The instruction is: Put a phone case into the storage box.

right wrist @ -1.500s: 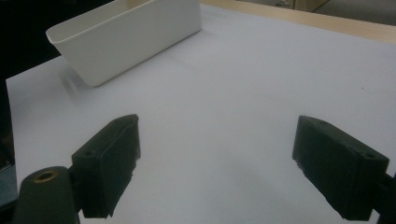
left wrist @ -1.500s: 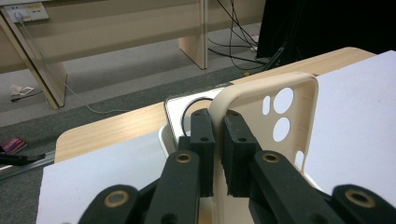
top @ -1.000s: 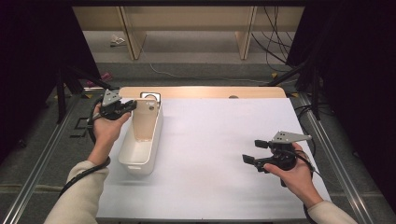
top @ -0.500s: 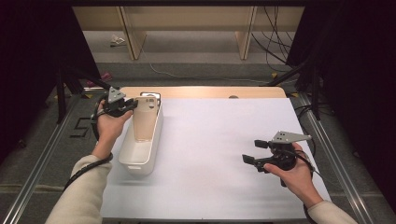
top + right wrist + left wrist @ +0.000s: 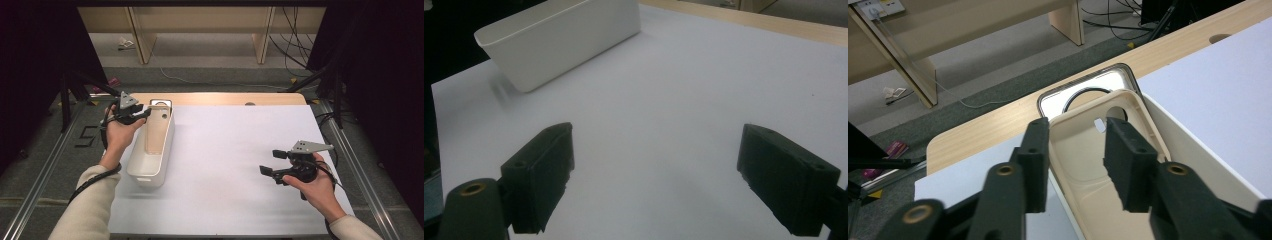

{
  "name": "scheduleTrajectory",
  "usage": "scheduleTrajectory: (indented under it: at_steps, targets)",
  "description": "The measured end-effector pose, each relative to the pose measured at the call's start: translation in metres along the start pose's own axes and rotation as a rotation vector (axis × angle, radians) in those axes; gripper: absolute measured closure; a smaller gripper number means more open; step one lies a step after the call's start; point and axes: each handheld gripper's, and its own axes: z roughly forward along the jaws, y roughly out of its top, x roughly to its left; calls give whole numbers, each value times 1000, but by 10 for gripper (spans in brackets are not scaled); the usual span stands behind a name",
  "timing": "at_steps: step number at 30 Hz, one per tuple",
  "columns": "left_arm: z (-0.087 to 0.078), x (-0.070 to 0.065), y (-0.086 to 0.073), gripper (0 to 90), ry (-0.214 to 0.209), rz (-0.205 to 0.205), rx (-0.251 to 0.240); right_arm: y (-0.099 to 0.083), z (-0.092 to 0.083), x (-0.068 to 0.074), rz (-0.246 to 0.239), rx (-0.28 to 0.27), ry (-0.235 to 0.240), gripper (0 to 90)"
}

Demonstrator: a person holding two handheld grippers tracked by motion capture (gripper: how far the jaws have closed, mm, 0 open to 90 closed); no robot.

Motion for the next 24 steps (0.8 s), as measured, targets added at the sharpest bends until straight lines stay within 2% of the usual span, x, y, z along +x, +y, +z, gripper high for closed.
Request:
scheduleTrajectory:
  at_steps: [6, 14, 18, 22, 24]
  targets:
    - [-8, 0, 3, 485, 15, -13, -2, 0, 0, 0, 0, 0, 0, 159]
    - [-32, -6, 8, 329, 1, -48, -51, 0, 0, 0, 0, 2, -2, 159]
    - [-45, -15, 8, 236, -31, -60, -46, 0, 0, -2, 3, 0, -6, 159]
    - [-56, -26, 6, 227, -81, -64, -63, 0, -1, -3, 3, 2, -8, 159]
    - [-64, -33, 5, 188, -101, -82, -64, 0, -1, -3, 5, 1, -9, 159]
